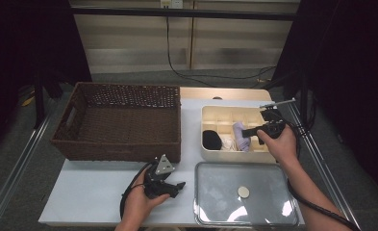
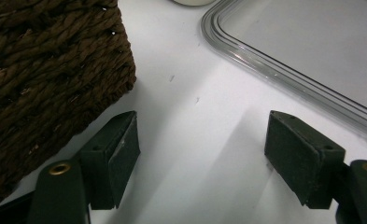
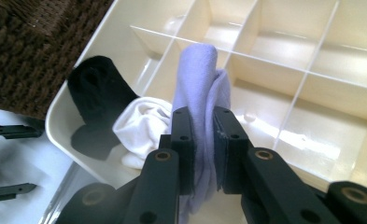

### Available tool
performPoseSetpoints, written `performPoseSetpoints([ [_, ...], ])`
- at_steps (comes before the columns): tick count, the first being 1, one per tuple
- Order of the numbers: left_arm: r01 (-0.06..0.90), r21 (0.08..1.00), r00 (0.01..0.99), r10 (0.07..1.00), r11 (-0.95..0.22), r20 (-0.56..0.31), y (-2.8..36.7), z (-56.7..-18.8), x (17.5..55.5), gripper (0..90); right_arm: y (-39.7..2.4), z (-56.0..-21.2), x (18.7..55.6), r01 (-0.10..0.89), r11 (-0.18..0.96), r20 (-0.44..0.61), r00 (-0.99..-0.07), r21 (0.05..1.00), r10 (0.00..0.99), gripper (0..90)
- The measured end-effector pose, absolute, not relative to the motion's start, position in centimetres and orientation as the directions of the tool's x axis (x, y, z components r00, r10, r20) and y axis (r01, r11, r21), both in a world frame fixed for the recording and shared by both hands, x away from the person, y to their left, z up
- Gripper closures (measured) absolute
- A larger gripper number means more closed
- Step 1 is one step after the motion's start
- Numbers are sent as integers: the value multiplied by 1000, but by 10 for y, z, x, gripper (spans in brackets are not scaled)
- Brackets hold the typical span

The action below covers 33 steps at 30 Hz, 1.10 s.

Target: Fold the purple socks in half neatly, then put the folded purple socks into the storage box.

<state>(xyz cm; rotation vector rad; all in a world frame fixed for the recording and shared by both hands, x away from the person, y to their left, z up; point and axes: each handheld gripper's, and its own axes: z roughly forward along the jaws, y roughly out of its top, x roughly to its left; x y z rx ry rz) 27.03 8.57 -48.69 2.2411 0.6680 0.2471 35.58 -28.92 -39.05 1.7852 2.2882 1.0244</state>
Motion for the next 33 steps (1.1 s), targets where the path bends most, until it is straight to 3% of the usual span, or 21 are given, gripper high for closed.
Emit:
performPoseSetpoints([
  [33,386,730,844,536,-564,-33,86,-487,270,259,-302,-417,342,848,119,341,-331,516,880,789],
])
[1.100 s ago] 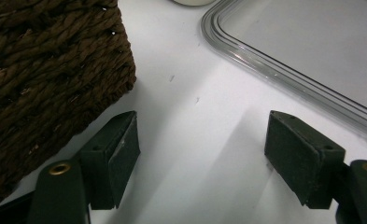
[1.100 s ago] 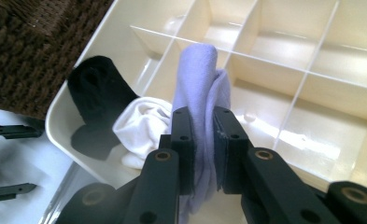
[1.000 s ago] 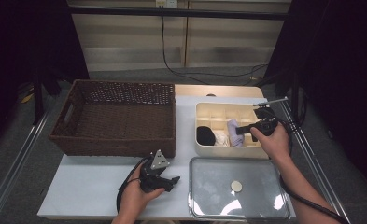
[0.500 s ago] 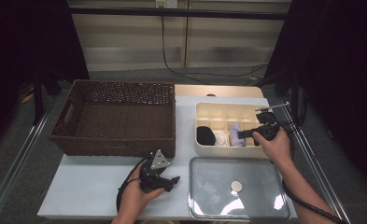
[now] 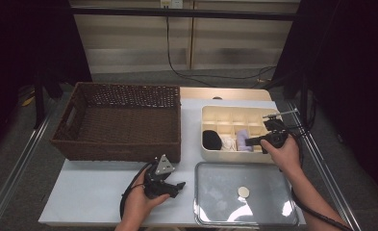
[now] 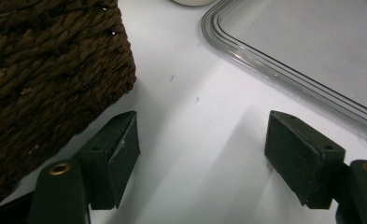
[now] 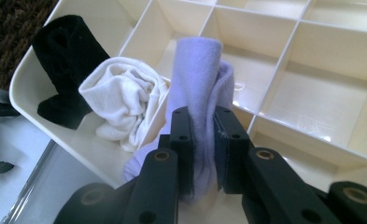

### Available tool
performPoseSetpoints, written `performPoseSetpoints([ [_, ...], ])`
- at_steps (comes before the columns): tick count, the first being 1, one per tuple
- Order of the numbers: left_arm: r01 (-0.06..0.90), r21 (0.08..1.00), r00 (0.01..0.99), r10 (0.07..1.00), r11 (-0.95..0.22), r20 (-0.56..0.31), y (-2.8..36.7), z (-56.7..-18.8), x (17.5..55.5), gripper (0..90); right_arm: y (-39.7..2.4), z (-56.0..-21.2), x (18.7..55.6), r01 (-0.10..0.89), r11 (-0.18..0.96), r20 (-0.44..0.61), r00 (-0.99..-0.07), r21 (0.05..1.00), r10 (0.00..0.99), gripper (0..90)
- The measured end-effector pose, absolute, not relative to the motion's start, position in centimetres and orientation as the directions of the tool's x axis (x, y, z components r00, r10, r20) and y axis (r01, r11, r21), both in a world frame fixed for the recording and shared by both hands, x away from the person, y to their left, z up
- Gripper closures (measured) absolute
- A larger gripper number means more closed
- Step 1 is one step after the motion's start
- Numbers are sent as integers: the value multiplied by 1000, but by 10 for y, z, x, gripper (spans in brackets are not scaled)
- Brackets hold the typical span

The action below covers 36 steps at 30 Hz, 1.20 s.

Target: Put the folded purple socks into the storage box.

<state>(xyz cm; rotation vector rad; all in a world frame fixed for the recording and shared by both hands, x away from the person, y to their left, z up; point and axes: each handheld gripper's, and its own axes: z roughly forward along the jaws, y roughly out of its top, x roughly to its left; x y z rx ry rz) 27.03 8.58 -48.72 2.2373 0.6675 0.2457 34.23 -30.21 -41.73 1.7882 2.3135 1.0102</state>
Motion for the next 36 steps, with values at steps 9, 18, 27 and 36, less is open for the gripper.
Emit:
performPoseSetpoints([
  [9,386,730,843,536,-564,-32,86,-487,270,259,-300,-421,341,848,136,324,-337,512,884,788],
  [18,386,730,844,536,-564,-32,86,-487,270,259,-301,-424,340,853,137,329,-335,503,883,784],
  [27,384,731,844,535,-564,-31,86,-487,270,258,-298,-426,341,856,157,311,-342,492,887,782],
  [36,384,731,844,535,-564,-31,86,-487,270,259,-294,-427,342,860,190,285,-353,473,891,780],
])
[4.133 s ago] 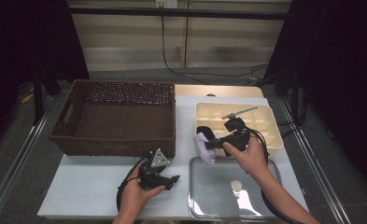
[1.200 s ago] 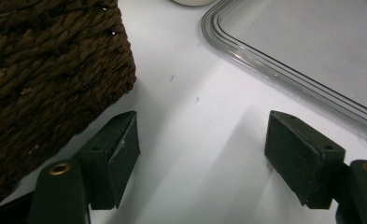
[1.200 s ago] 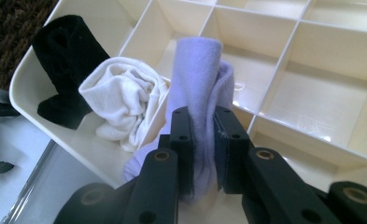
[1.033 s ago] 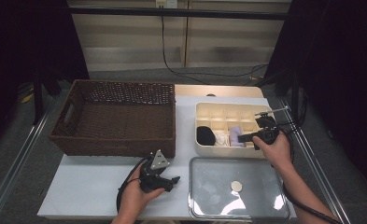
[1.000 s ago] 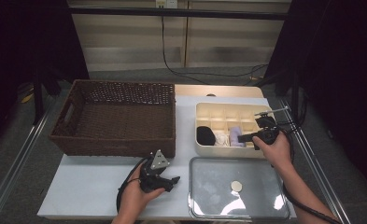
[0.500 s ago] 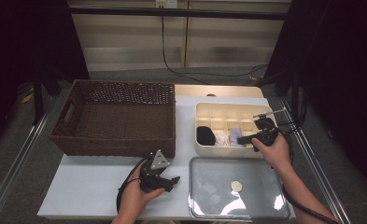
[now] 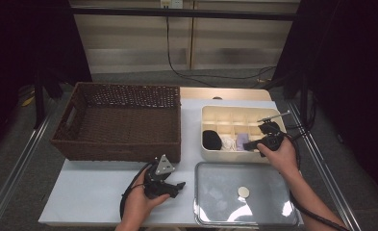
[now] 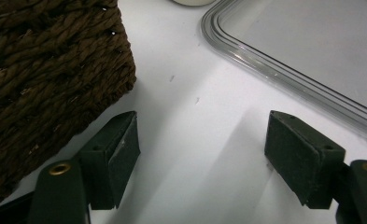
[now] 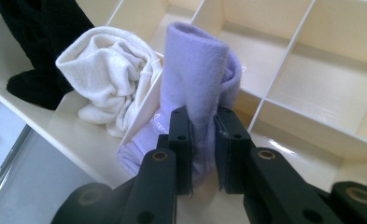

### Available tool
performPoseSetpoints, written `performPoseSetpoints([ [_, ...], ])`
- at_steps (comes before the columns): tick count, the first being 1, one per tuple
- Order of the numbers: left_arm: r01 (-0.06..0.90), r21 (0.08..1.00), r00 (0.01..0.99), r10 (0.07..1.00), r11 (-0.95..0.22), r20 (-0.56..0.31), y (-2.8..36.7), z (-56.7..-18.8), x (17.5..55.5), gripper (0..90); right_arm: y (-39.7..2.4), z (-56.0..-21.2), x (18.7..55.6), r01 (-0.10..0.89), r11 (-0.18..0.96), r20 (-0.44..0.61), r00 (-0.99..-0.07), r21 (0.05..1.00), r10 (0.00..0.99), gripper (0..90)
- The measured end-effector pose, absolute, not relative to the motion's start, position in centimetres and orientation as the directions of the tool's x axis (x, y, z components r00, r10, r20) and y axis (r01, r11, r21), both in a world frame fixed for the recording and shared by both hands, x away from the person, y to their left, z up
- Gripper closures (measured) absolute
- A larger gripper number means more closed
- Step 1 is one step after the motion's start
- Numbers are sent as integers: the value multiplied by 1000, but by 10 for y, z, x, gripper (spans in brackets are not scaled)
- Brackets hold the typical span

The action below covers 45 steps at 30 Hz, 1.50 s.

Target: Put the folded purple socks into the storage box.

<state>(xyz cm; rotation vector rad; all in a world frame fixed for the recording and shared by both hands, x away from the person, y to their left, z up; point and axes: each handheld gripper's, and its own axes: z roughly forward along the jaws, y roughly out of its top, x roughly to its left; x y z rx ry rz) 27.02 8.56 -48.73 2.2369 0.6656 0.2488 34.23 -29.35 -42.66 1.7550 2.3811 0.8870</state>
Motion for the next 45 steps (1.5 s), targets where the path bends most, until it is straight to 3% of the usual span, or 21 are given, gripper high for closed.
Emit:
performPoseSetpoints([
  [18,385,731,843,536,-564,-30,86,-487,270,259,-289,-424,344,858,237,246,-378,456,892,740],
  [36,387,730,843,537,-563,-32,86,-487,270,259,-285,-384,355,857,335,160,-422,392,892,650],
  [45,387,732,841,541,-560,-30,86,-487,270,259,-279,-373,367,856,379,146,-450,352,881,674],
])
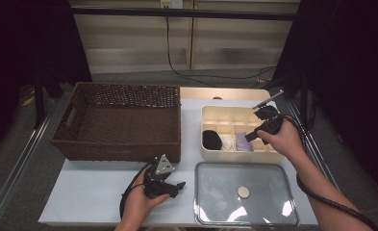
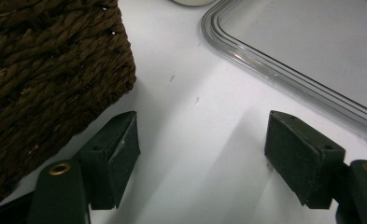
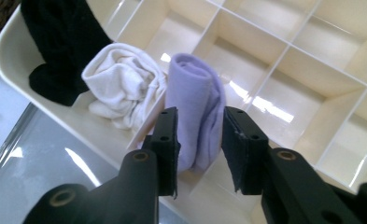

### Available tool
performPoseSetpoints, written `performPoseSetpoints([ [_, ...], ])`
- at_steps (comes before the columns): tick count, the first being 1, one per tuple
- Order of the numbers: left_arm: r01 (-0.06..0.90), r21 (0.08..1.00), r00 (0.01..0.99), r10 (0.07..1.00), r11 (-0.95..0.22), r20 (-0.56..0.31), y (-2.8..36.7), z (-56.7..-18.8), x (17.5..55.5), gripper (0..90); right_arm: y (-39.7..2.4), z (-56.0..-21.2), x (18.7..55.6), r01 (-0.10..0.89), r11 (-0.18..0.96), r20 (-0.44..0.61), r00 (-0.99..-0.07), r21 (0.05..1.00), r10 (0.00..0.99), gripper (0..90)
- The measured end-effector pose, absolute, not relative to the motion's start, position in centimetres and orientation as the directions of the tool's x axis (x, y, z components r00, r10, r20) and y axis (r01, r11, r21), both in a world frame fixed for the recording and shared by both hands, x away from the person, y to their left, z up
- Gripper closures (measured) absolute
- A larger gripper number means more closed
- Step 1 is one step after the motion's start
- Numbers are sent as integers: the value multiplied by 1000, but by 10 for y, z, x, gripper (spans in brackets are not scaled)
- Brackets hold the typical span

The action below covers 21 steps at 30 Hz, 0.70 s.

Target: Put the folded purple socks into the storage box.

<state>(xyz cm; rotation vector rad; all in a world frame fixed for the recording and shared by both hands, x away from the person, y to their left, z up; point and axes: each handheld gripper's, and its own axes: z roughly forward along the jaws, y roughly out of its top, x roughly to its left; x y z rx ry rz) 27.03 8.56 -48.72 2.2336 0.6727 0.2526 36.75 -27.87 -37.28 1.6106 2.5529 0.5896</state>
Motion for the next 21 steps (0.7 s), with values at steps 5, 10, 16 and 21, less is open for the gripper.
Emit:
performPoseSetpoints([
  [5,388,734,839,544,-557,-30,86,-487,270,259,-274,-368,374,853,404,130,-465,330,875,713],
  [10,388,734,839,544,-557,-30,86,-487,270,259,-271,-369,378,862,395,147,-456,317,878,714],
  [16,388,734,838,544,-557,-31,86,-487,270,259,-271,-372,380,861,417,150,-472,292,869,776],
  [21,388,734,838,544,-557,-31,86,-487,270,259,-270,-377,382,865,413,149,-465,285,873,873],
])
